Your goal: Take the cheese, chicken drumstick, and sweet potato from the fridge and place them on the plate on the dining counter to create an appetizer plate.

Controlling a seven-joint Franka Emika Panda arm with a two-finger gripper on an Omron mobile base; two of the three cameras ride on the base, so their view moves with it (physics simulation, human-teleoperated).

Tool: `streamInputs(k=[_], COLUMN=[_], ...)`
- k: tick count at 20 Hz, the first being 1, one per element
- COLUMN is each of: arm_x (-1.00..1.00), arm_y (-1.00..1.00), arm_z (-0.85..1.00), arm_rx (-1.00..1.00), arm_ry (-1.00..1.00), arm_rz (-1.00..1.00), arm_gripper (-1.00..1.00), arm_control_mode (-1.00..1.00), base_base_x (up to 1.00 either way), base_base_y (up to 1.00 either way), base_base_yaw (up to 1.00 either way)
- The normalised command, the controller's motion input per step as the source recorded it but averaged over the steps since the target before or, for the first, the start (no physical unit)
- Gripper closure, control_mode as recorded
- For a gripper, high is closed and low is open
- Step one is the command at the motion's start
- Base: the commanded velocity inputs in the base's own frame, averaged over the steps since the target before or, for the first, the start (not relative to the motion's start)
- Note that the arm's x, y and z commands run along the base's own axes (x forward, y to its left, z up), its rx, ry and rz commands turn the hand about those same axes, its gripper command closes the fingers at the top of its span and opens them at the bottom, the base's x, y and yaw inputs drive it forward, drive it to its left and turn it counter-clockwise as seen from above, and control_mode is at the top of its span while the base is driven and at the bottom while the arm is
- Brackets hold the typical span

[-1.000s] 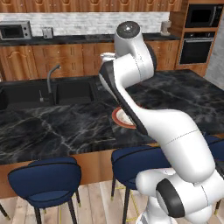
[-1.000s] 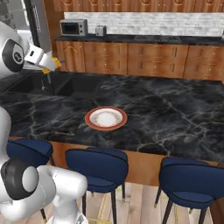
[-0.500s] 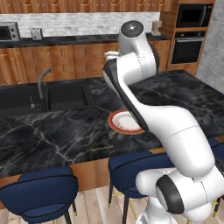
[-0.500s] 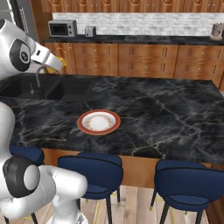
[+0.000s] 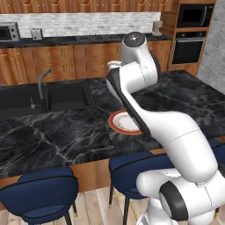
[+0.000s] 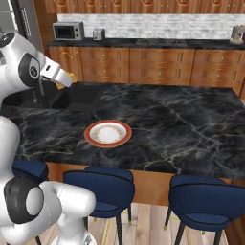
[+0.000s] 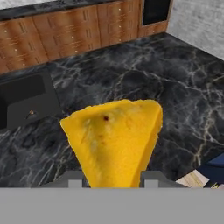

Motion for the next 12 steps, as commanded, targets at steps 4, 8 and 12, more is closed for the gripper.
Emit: streamInputs(k=[4, 8, 12], arm_x=[0.01, 0.22, 0.18], arm_y=[-0.21, -0.31, -0.25], arm_z=[-0.45, -0.49, -0.33], arm_rx=[0.06, 0.12, 0.03], arm_ry=[0.14, 0.15, 0.17], arm_rz=[0.0, 0.0, 0.0], arm_gripper=[1.0, 1.0, 1.0], arm_control_mode=[-1.0, -1.0, -1.0], base_base_x=[0.0, 0.0, 0.0], base_base_y=[0.0, 0.0, 0.0], base_base_yaw=[0.0, 0.0, 0.0])
